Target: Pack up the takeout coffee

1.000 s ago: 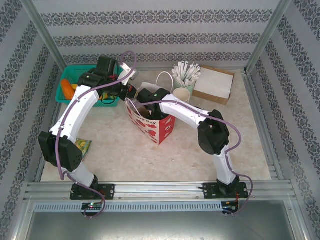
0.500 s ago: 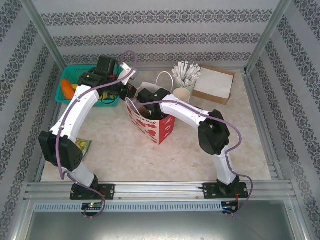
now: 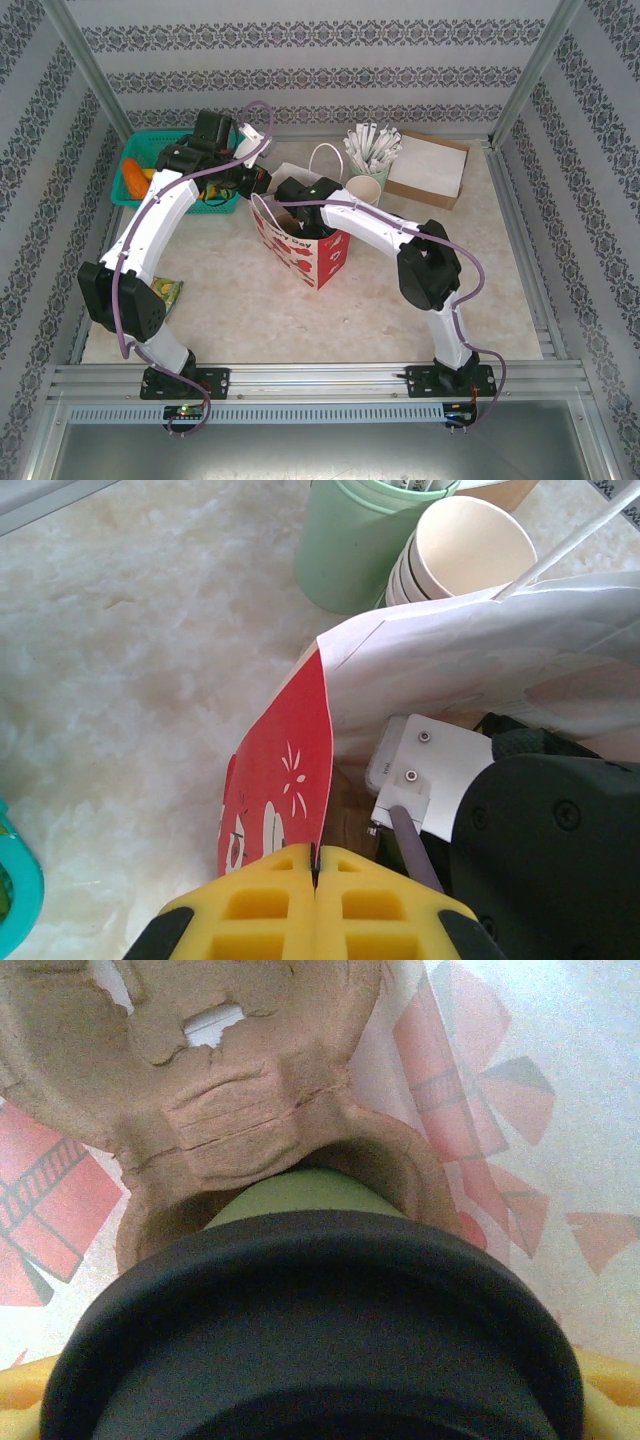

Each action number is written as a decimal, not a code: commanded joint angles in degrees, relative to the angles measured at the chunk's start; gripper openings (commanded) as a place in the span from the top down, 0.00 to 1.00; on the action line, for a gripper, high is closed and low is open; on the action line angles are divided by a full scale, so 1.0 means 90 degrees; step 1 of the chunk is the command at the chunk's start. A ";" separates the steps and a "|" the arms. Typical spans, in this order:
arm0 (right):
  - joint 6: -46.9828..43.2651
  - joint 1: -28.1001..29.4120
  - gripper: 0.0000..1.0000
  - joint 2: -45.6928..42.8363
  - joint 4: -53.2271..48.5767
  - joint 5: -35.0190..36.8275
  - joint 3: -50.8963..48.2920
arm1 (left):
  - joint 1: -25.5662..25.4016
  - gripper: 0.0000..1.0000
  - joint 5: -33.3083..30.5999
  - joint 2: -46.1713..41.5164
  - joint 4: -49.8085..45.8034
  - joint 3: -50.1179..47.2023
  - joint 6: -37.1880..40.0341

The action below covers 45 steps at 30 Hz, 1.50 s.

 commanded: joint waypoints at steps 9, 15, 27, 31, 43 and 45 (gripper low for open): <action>0.0125 -0.0068 0.34 0.0367 0.0479 -0.0006 -0.0349 | -0.0054 1.00 -0.0153 0.0006 0.0165 0.0088 -0.0216; 0.0133 -0.0056 0.29 0.0094 0.0330 0.0043 -0.0261 | -0.0059 1.00 -0.0185 -0.0023 0.0130 0.0047 -0.0223; -0.0055 0.0014 0.08 -0.0331 -0.0044 0.0241 0.0070 | -0.0056 1.00 -0.0293 -0.0074 0.0189 -0.0010 -0.0274; -0.0098 0.0029 0.03 -0.0409 -0.0111 0.0298 0.0199 | -0.0054 1.00 -0.0338 -0.0091 0.0148 -0.0019 -0.0255; -0.0177 0.0082 0.02 -0.0574 -0.0526 0.0383 0.0519 | -0.0056 1.00 -0.0470 -0.0064 0.0087 0.0019 -0.0295; -0.0158 0.0114 0.02 -0.0583 -0.0709 0.0413 0.0693 | -0.0054 1.00 -0.0523 -0.0031 -0.0018 0.0094 -0.0305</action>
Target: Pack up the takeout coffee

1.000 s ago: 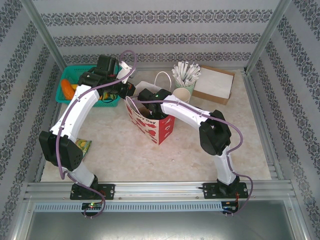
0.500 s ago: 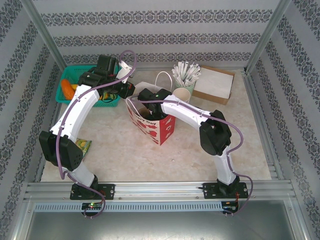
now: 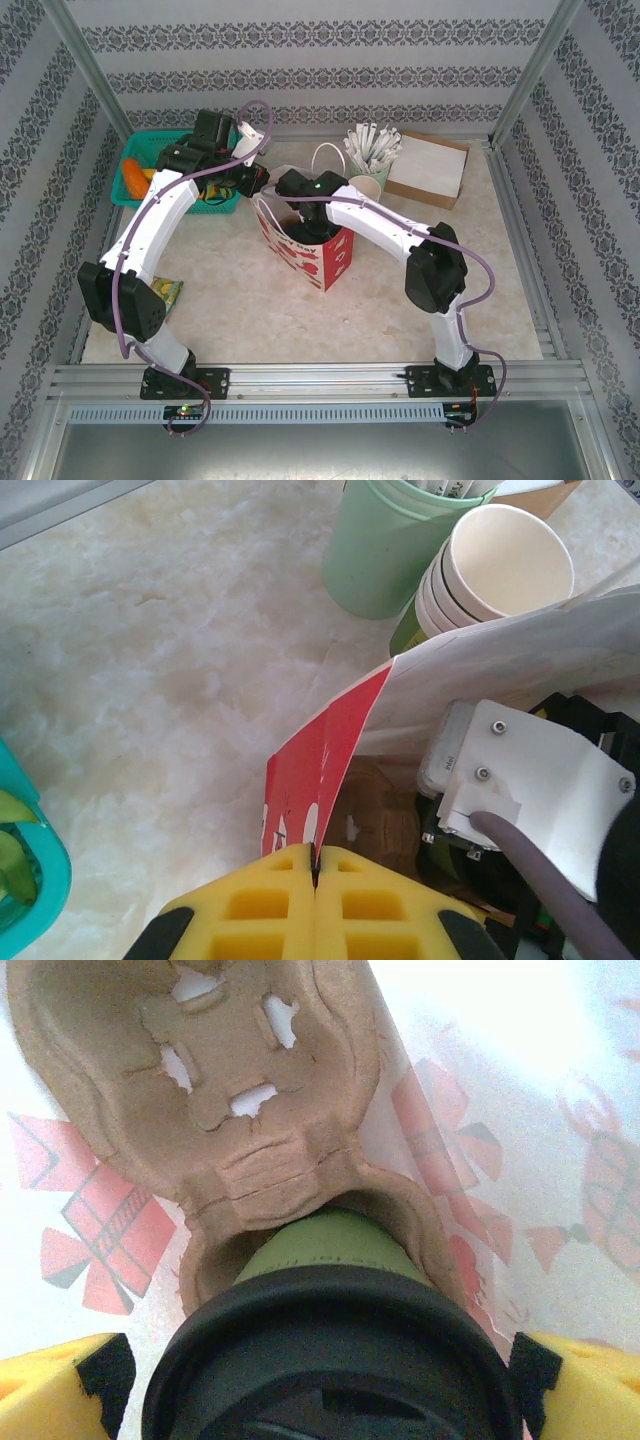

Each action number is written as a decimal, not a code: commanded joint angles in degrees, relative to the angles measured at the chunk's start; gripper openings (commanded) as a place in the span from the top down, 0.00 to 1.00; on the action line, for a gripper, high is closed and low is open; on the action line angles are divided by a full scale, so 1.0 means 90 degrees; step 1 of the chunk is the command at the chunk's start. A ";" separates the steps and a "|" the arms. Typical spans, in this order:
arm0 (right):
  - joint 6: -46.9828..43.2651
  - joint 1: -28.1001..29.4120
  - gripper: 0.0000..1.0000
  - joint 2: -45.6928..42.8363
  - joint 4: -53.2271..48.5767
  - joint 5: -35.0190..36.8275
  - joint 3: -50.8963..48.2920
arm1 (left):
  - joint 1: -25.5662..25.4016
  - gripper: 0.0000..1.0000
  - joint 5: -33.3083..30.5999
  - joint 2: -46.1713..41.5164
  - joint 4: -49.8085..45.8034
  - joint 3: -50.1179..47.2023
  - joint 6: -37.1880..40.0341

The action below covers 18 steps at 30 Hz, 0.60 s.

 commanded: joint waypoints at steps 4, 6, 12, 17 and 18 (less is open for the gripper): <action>-0.0017 0.0105 0.02 -0.0291 -0.0666 0.0188 0.0561 | -0.0059 1.00 -0.0160 -0.0040 -0.0156 0.0081 -0.0078; -0.0002 0.0104 0.02 -0.0282 -0.0756 0.0146 0.0681 | -0.0058 1.00 -0.0135 -0.0042 -0.0158 0.0061 -0.0078; -0.0015 0.0099 0.02 -0.0309 -0.0952 0.0079 0.1088 | -0.0054 1.00 -0.0141 -0.0035 -0.0171 0.0081 -0.0080; -0.0060 0.0104 0.02 -0.0480 -0.0934 0.0019 0.1164 | -0.0056 1.00 -0.0181 -0.0043 -0.0154 0.0054 -0.0092; -0.0075 0.0107 0.02 -0.0510 -0.0934 0.0029 0.1173 | -0.0056 1.00 -0.0178 -0.0040 -0.0124 0.0035 -0.0095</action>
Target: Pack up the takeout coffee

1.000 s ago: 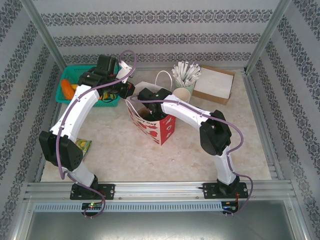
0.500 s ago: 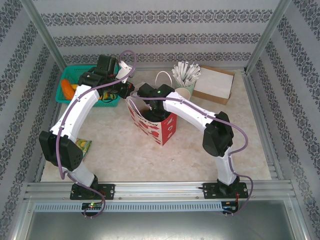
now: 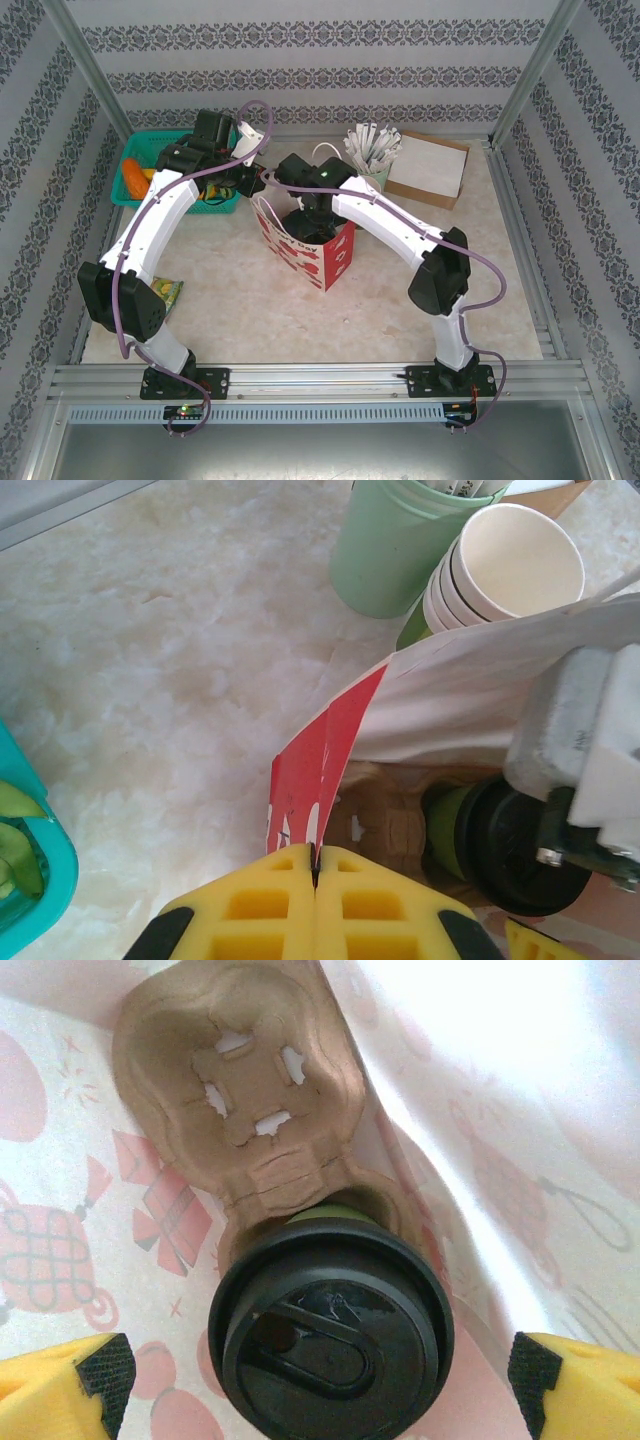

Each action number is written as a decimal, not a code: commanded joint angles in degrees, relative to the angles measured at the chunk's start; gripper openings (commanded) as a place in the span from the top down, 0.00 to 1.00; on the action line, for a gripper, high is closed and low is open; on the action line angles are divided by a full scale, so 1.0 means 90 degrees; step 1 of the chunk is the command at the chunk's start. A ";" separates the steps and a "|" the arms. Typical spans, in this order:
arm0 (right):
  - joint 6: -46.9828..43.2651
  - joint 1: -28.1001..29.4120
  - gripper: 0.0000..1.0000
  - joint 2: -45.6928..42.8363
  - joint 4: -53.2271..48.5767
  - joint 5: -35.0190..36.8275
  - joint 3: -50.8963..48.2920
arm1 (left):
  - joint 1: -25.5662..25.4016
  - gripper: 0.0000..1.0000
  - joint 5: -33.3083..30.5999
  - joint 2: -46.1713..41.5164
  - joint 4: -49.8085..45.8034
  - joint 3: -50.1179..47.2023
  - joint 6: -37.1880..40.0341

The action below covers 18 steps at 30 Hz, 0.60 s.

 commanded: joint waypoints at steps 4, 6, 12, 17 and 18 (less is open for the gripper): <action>-0.0128 0.0073 0.02 -0.0392 -0.0222 0.0075 0.0220 | -0.0055 1.00 -0.0108 -0.0024 -0.0053 -0.0007 -0.0095; -0.0166 0.0074 0.02 -0.0447 -0.0206 0.0127 0.0200 | -0.0054 1.00 -0.0095 -0.0024 -0.0024 -0.0007 -0.0126; -0.0269 0.0126 0.02 -0.0751 0.0001 0.0353 0.0035 | -0.0054 1.00 -0.0134 -0.0004 -0.0019 0.0029 -0.0171; -0.0362 0.0123 0.02 -0.1045 0.0282 0.0485 -0.0201 | -0.0055 1.00 -0.0105 -0.0036 -0.0025 -0.0001 -0.0193; -0.0373 0.0123 0.02 -0.1082 0.0331 0.0500 -0.0230 | -0.0057 1.00 -0.0073 -0.0059 -0.0023 -0.0013 -0.0193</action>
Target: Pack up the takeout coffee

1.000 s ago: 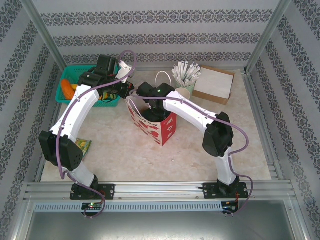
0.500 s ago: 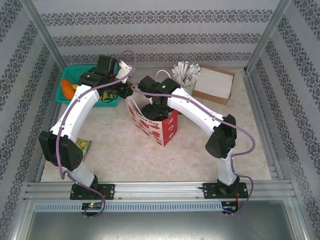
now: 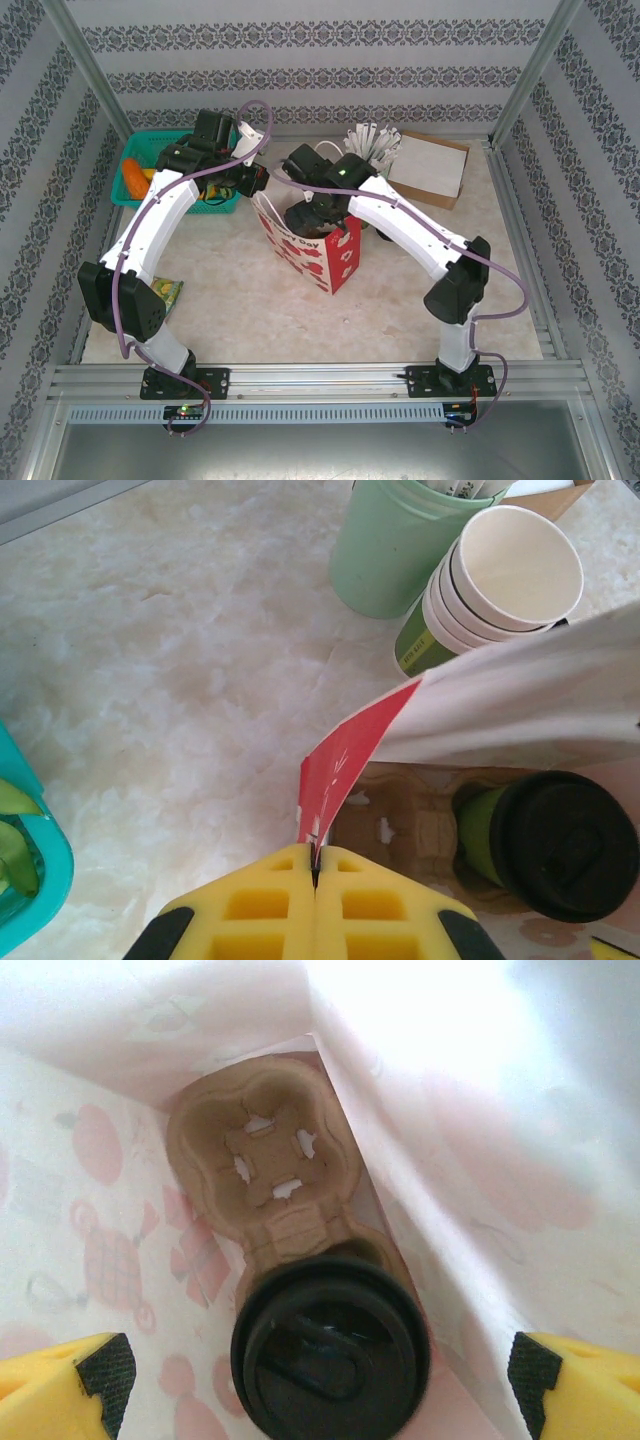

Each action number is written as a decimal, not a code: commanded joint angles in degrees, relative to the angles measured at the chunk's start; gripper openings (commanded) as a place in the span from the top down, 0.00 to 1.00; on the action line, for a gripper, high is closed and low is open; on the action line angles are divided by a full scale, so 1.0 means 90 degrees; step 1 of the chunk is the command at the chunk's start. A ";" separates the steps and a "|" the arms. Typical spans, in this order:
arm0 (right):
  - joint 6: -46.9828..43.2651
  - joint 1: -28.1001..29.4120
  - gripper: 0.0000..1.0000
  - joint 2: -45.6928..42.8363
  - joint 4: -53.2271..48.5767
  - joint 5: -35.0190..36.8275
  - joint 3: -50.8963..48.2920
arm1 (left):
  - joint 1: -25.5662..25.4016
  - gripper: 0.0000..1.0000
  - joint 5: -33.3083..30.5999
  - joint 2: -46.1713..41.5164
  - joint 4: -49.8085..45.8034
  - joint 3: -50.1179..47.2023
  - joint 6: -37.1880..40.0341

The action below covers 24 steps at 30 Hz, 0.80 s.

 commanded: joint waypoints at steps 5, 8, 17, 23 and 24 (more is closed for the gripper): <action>-0.0138 0.0079 0.02 -0.0381 0.0232 0.0306 -0.0174 | -0.0050 1.00 0.0116 -0.0130 0.0055 -0.0131 -0.0060; -0.0137 0.0090 0.02 -0.0469 0.0398 0.0317 -0.0199 | -0.0047 1.00 0.0125 -0.0131 0.0053 -0.0149 -0.0091; -0.0234 0.0220 0.02 -0.1614 0.1845 0.0734 -0.1291 | -0.0047 1.00 0.0025 -0.0194 0.0251 -0.0322 -0.0531; 0.0083 0.0270 0.02 -0.2754 0.2903 0.0993 -0.2458 | -0.0048 1.00 -0.0173 -0.0350 0.0379 -0.0599 -0.0910; 0.0150 0.0282 0.02 -0.2972 0.3027 0.1013 -0.2638 | -0.0047 1.00 -0.0203 -0.0371 0.0377 -0.0621 -0.0984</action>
